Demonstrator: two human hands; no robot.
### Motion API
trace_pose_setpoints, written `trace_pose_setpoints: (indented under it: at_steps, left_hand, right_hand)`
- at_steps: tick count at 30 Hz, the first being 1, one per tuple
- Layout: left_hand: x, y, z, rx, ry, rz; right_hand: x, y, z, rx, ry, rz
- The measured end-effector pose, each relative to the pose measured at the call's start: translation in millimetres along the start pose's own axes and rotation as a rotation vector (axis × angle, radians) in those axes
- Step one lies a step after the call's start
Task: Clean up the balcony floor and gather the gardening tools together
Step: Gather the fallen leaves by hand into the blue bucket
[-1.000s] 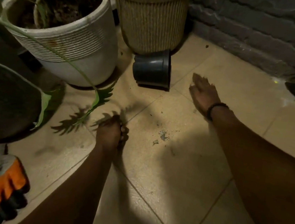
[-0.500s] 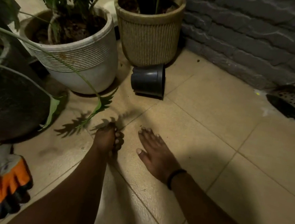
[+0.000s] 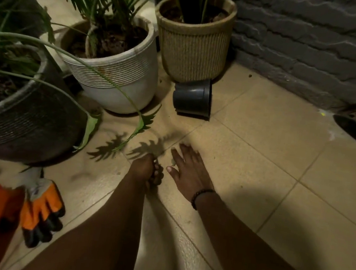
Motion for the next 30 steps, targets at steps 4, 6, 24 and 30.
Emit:
trace_pose_setpoints:
  at_steps: [4,6,24,30]
  left_hand:
    - [2,-2,0,0.016,0.009,-0.009]
    - [2,-3,2,0.029,0.005,-0.011]
    - [-1,-5,2,0.076,0.047,-0.021]
    - [-16,9,4,0.151,0.065,-0.128]
  right_hand:
    - [9,26,9,0.106,-0.274,-0.005]
    - [14,34,12,0.122,-0.354,-0.076]
    - [24,80,49,0.293,-0.139,-0.004]
    - [34,64,32,0.252,-0.131,0.259]
Point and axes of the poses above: each hand's wrist, its own y-axis away from the middle knuckle, its own x-axis out of the back of the hand, z = x × y, the point moved 4 cm from there along -y, towards the middle knuckle, and after that the axes turned 4 degrees about z, right-handed, at the moved point
